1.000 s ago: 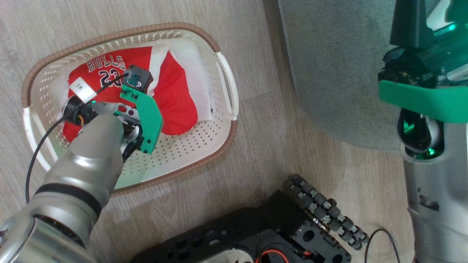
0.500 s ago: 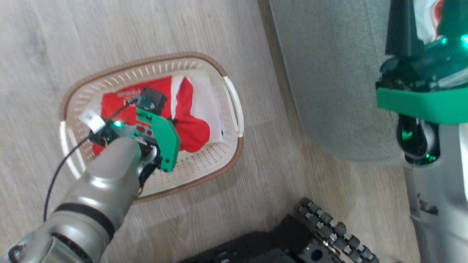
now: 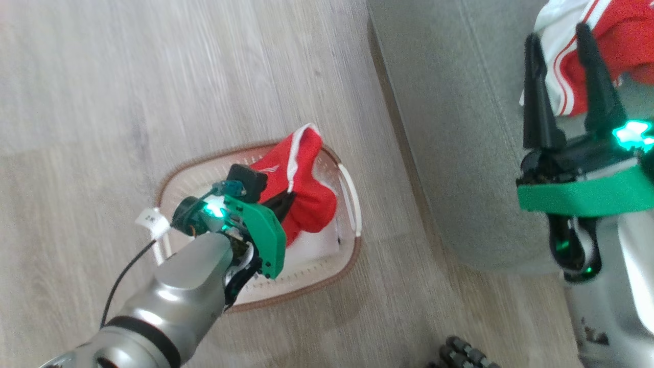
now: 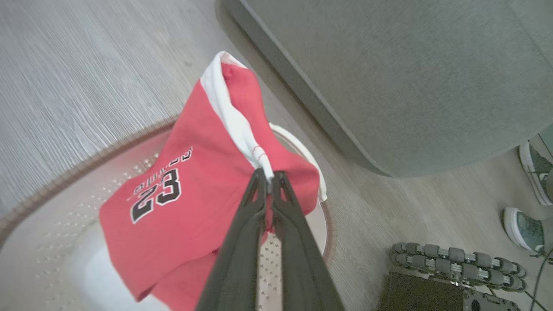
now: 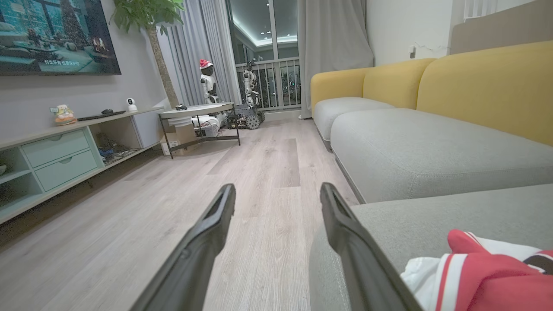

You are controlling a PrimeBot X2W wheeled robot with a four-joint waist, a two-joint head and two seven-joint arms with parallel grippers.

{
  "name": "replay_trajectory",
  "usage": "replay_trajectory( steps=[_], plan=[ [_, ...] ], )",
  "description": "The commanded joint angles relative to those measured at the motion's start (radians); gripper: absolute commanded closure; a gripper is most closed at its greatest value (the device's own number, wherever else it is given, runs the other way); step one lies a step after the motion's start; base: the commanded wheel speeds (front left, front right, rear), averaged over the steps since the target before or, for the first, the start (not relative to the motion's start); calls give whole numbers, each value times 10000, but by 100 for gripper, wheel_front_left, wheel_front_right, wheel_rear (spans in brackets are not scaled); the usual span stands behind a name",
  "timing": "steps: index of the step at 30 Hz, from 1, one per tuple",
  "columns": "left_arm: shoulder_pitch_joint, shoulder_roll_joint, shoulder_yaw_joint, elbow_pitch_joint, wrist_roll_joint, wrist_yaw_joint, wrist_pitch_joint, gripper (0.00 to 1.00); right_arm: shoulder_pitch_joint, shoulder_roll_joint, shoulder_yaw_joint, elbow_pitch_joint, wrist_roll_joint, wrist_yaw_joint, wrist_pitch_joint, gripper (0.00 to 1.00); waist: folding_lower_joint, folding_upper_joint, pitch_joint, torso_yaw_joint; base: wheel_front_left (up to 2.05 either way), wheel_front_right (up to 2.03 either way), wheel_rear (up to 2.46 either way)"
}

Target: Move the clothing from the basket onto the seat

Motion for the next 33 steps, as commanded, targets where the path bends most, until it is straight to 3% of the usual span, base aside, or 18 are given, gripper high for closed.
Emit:
replay_trajectory(
  steps=[1, 9, 17, 26, 33],
  plan=[
    [-17, 168, 46, -303, -70, -61, -319, 100, 295, -171, 106, -247, 90, -2, -61, 0, 1, -1, -762, 355, 0, 0, 0],
    [87, 320, -123, -931, -372, -61, -1131, 100, 1134, -402, 206, 3, 206, -2, -61, 0, 1, -1, -2074, 719, 0, 0, 0],
    [119, 617, 388, -1949, -272, 83, -1353, 100, 1643, -490, 460, -76, 659, -2, -13, 0, 1, -1, -3045, 905, 0, 0, 0],
    [274, 1229, 1110, -3944, -299, 702, -1357, 100, 2259, -541, 713, -239, 704, -2, 250, 0, 1, -1, -3858, 1039, 0, 0, 0],
    [7, 1852, 1393, -5916, -344, 1388, -784, 100, 2823, -523, 960, -403, 684, -2, 381, 0, 1, -1, -4167, 1115, 0, 0, 0]
  ],
)
